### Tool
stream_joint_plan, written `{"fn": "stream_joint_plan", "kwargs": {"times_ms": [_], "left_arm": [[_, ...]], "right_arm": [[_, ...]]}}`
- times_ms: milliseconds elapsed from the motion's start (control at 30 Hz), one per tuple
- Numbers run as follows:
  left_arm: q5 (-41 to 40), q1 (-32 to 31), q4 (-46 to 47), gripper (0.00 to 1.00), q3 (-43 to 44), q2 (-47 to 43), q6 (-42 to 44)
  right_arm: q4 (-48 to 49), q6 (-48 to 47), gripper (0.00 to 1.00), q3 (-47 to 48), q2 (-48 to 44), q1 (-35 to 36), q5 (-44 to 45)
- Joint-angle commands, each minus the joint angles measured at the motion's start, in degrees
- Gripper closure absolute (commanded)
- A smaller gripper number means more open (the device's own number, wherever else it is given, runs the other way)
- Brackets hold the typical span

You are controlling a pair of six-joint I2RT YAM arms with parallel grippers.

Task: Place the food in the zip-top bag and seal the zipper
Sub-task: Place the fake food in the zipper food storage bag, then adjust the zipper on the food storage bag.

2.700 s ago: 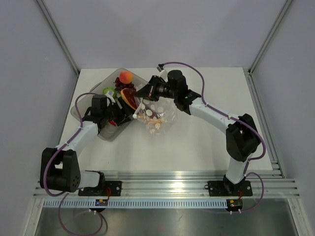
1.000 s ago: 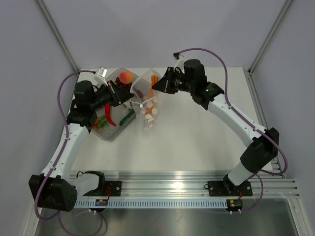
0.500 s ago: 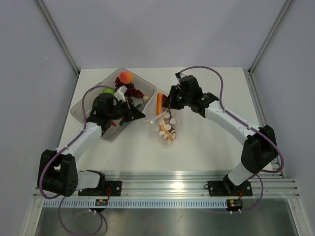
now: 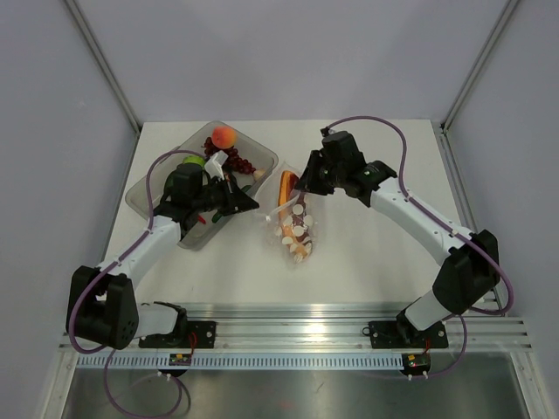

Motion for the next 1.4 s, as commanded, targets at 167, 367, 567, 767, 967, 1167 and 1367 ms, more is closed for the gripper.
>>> {"fn": "stream_joint_plan", "kwargs": {"times_ms": [167,367,567,767,967,1167,1367], "left_arm": [[1.0,-0.4,1.8,1.00,1.9,-1.9,1.0],[0.6,-0.5,1.4,1.00,2.0,-2.2,1.4],[3.2,-0.7,-0.4,1.00,7.5,-2.5,0.1],[3.6,-0.8,2.0,1.00,7.1,-6.0,-2.2],[3.2,-1.3,2.9,1.00,-1.8,-0.9,-2.3],[-1.5,-1.3,-5.8,1.00,1.5,-4.9,3.8],[-6.8,-1.3,-17.0,0.60,10.2,-5.3,9.2]], "right_arm": [[-2.2,1.9,0.94,2.8,-0.8,0.4,1.0],[-2.7,0.9,1.00,5.0,0.7,0.4,1.8],[-10.1,-5.4,1.00,20.7,0.6,1.1,2.2],[-4.1,-5.5,1.00,11.4,-5.5,2.6,-0.1],[-1.2,-4.7,1.00,1.7,-1.0,2.7,0.0],[0.2,-5.5,1.00,3.2,-2.7,3.0,-1.4],[0.6,-5.4,1.00,5.5,-3.2,3.7,-2.8]]}}
